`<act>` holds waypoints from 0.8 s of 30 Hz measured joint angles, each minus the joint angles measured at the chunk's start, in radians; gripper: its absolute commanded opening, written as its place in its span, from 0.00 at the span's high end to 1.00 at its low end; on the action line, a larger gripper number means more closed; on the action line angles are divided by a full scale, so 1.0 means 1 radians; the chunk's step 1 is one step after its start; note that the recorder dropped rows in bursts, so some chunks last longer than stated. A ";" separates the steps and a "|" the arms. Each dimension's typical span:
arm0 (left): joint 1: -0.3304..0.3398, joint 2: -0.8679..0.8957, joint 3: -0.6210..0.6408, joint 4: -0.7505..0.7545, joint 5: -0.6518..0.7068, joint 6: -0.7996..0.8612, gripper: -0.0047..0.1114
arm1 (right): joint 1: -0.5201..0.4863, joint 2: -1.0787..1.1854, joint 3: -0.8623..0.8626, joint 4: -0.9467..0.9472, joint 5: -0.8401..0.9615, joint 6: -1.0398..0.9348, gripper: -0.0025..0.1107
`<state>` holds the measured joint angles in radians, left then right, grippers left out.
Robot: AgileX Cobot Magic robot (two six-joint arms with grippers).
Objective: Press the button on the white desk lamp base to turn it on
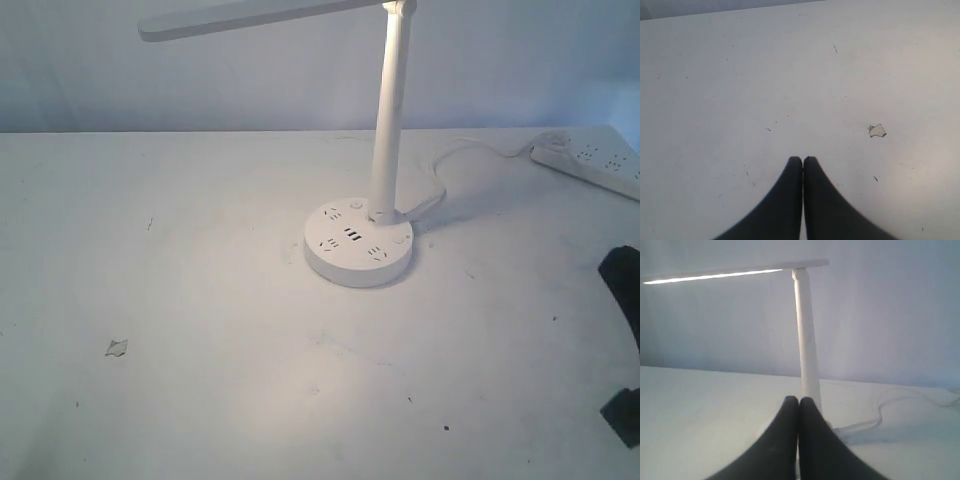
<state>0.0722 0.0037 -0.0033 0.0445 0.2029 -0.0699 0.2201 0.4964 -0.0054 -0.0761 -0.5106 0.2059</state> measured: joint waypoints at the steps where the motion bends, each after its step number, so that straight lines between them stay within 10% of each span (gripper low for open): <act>1: 0.000 0.000 0.000 0.000 0.000 0.000 0.96 | 0.000 -0.100 0.000 0.000 0.112 -0.008 0.98; 6: 0.000 0.000 0.000 -0.003 0.000 0.000 0.96 | 0.000 -0.483 0.000 0.049 0.327 -0.008 0.98; 15: 0.000 0.000 0.000 -0.001 0.000 0.000 0.96 | 0.000 -0.490 0.005 0.130 0.854 0.329 0.98; 24: 0.000 0.000 0.000 -0.001 0.000 0.000 0.96 | 0.000 -0.490 0.005 0.141 0.890 0.400 0.98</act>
<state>0.0722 0.0037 -0.0033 0.0432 0.2033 -0.0699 0.2201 0.0066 -0.0009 0.0647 0.3798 0.6056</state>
